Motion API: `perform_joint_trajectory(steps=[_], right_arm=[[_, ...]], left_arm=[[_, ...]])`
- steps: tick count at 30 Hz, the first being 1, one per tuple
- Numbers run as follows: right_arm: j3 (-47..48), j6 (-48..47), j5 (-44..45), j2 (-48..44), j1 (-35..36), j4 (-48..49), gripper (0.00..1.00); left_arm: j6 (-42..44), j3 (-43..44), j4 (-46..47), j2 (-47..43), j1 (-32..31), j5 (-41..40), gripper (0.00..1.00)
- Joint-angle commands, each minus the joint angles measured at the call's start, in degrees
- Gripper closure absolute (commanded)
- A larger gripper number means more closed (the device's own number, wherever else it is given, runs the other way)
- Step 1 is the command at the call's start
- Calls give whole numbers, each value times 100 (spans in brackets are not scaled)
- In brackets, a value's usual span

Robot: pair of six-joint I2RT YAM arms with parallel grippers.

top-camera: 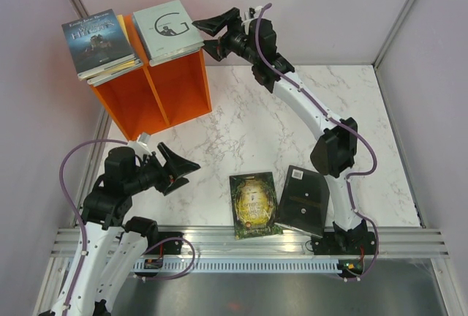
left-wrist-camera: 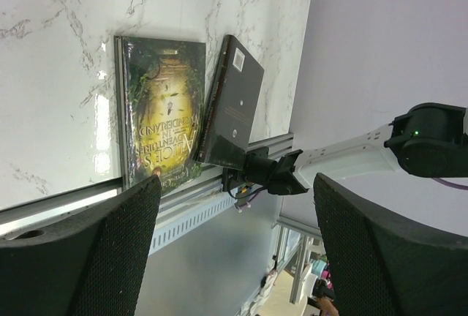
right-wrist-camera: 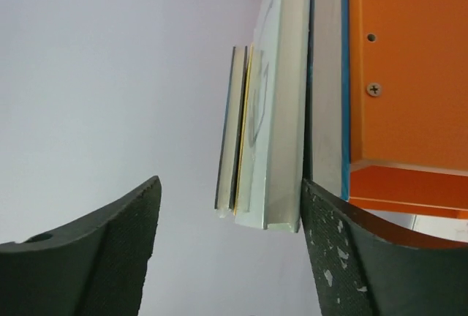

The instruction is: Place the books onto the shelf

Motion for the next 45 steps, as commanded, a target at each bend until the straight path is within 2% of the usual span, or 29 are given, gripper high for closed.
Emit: perform_joint_trajectory(steps=[1,2,6,11,13,17,19,22,26,31,40,45], right_arm=[[-24,-240,-45,-61,-14,-97,19],[-129,-292,-71,-227,-58,-97,9],[-1382,-608,-124,-974,-531,-97,2],[-3079,-1056,-378,-2185,-1305,-167,2],[-3451,-1276,-449,-2504,-1674,-360,2],[-4137,-2549,-485,-3269,-2026,-1659,2],[-4427,-2971,-397,-3636,-2044,-2317,2],[-5419,-3605,-379,-4190,-2036,-2811,2],[-6902,-4238,-581,-4789,-2027,-3217,2],[-8126,-4949,-976,-5282,-1983,-3436,2],[-8831,-5250,-1267,-5345,-1588,-3130,2],[-9033,-5206,-1205,-5221,-1386,-2902,2]], left_arm=[[74,122,-5,45,23,-71,13],[83,122,-5,80,32,-71,13],[153,140,-5,185,32,-115,13],[346,70,108,501,14,-36,13],[434,0,283,685,23,26,13],[619,-465,697,1090,-12,158,13],[716,-833,890,1440,-82,167,14],[646,-1151,1478,1802,-485,-113,14],[303,-1582,2418,2731,-1573,-571,14],[-277,-1951,3816,3823,-2174,-853,16],[-435,-1653,5090,5790,-2719,-985,18],[-655,-1547,5347,6381,-3079,-1073,19]])
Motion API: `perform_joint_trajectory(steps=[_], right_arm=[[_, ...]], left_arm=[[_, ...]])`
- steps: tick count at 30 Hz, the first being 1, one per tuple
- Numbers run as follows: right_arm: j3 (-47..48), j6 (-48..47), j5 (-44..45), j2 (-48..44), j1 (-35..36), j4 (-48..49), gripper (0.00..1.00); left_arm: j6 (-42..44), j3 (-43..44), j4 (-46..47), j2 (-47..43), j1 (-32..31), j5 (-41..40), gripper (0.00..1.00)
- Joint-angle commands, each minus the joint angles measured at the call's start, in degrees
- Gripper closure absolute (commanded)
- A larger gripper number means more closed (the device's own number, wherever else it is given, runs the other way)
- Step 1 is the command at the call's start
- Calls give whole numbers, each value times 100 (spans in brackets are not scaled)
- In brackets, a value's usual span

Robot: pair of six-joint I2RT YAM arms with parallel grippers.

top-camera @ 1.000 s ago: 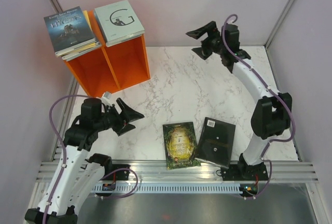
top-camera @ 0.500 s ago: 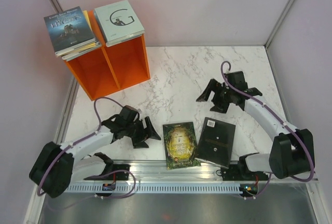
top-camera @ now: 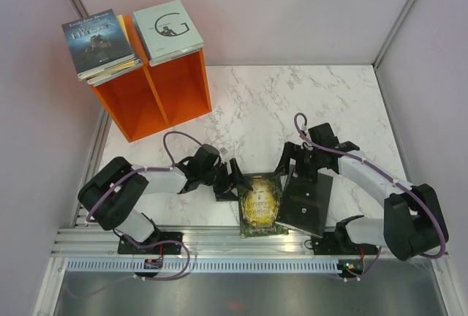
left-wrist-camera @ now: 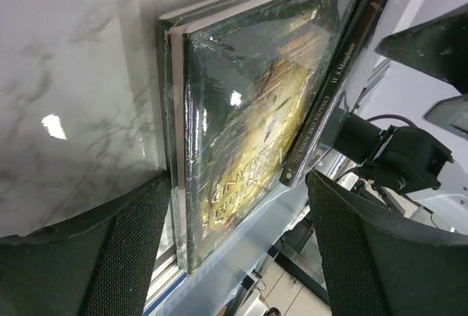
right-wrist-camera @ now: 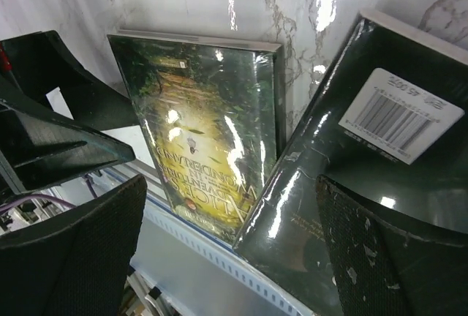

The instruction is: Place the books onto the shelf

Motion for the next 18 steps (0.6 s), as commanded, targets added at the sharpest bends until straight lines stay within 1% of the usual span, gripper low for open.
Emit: perform_joint_trajectory(steps=[1,7,11,12,13,14,16,17,18], right_arm=[[-179,-155,-53,138,110,432,2],[-706,-207,-27,656,496,959,2],[-1093,-199,-36,1008,576,1355,2],[-1155,-181,-45,1122,567,1504,2],[-1268,-198,-62,1184,576,1557,2],[-1304,-207,-71,1228,576,1584,2],[-1322,-234,-88,1316,567,1628,2],[-1314,-225,-97,1334,576,1637,2],[-1287,-225,-89,1317,576,1637,2]], left_arm=[[-48,-269,-36,644,-249,-955,19],[-320,-418,464,970,-355,-876,20],[-627,-629,1359,1040,-390,-639,22],[-767,-655,1727,1084,-398,-560,25],[-803,-673,1835,1093,-407,-524,26],[-856,-665,1941,1093,-433,-507,32],[-874,-647,2107,1058,-469,-471,37],[-883,-647,2169,1058,-495,-454,42],[-900,-647,2248,1041,-513,-419,58]])
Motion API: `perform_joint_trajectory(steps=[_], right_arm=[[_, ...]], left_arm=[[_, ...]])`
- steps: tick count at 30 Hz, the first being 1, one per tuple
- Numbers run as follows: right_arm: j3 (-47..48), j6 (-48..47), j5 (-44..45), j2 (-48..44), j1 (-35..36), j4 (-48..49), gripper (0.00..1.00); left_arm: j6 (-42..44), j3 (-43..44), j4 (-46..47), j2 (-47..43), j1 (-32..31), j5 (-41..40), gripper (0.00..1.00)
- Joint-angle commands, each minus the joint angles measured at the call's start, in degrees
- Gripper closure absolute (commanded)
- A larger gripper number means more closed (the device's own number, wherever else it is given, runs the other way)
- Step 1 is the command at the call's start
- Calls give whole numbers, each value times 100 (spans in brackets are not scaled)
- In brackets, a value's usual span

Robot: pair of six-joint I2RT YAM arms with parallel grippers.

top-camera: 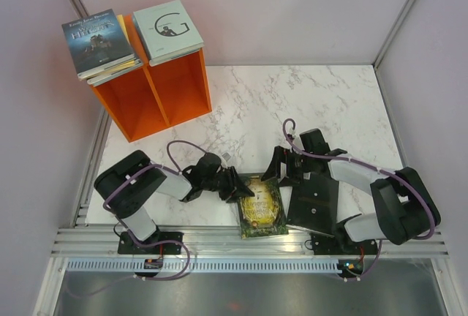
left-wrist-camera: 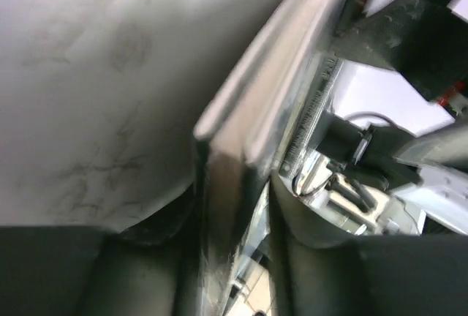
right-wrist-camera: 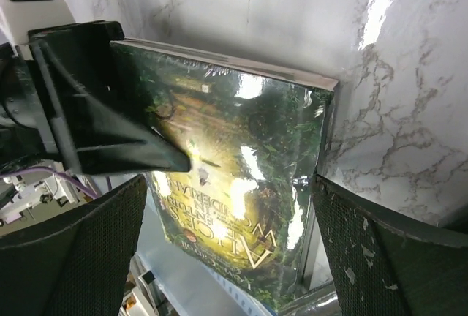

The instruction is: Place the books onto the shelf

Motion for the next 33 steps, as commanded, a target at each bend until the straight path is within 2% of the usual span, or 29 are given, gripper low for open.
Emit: perform_joint_trajectory(steps=[1,2,5,7,10,15,18,20,23,27,33], right_arm=[[-516,-332,703,556,145,-335,2],[-480,-289,685,530,145,-343,2],[-217,-122,685,232,145,-492,2],[159,-51,729,-111,136,-686,2],[817,194,764,-454,136,-967,2],[1690,713,484,-482,136,-1064,2],[2129,986,168,-289,145,-1012,2],[2402,1065,27,-209,189,-994,2],[2587,1249,-79,-156,329,-793,2],[2517,1811,-194,-278,558,14,2],[2131,2629,-185,-648,681,1079,2]], left_arm=[[-44,-177,96,219,-141,-469,72],[-96,-168,141,219,-159,-434,97],[-175,-212,106,26,-141,-433,98],[-150,-273,-130,-411,-54,-512,98],[105,-300,-1104,-1097,130,-618,98],[527,6,-3018,-3232,1061,-715,98],[659,357,-3540,-4198,1782,-540,98],[729,587,-3857,-4447,2281,-347,98],[765,1087,-4025,-4475,2679,75,98],[686,1728,-4043,-4264,2794,235,98],[308,1976,-3657,-4150,2856,304,98]])
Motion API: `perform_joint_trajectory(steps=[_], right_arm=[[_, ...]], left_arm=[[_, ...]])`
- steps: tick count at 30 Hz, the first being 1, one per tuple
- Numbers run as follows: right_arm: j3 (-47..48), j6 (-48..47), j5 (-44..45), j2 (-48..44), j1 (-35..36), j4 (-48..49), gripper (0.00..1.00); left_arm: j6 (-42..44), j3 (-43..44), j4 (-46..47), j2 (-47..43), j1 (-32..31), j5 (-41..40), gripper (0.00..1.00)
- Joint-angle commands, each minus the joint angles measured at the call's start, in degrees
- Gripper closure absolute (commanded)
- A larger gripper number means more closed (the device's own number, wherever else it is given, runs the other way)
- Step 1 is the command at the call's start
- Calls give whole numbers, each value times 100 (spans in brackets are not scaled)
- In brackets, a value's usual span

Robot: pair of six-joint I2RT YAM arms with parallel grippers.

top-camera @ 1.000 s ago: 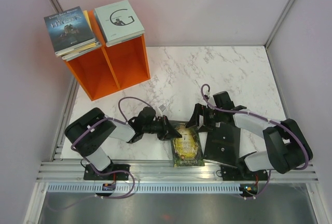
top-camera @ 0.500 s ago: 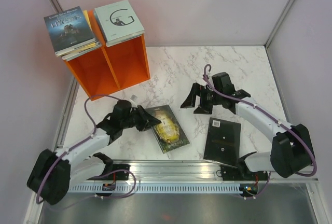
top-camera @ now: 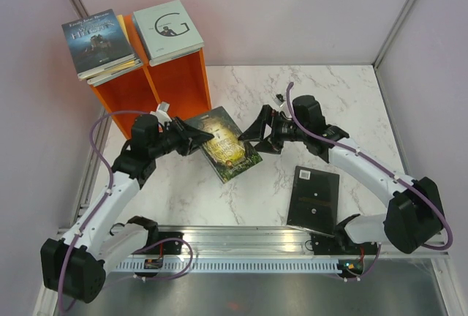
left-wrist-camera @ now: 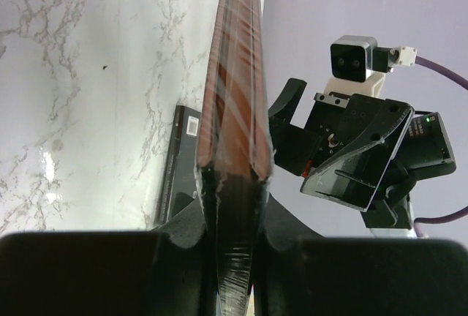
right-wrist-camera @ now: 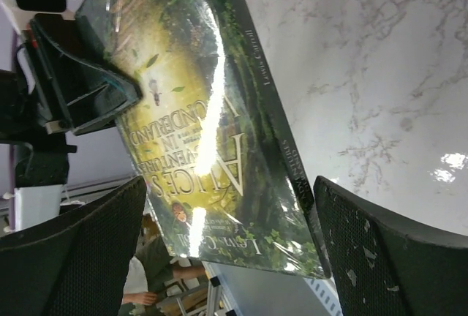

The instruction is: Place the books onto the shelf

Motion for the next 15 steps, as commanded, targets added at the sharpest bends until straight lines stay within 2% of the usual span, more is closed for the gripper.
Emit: perform_joint_trajectory(steps=[1,15], right_arm=[[-138,601,-124,-301,8,877,2],[-481,610,-203,-810,17,569,2]], left_arm=[[-311,309,497,-32,71,375,98],[-1137,238,901,-550,502,340,98]])
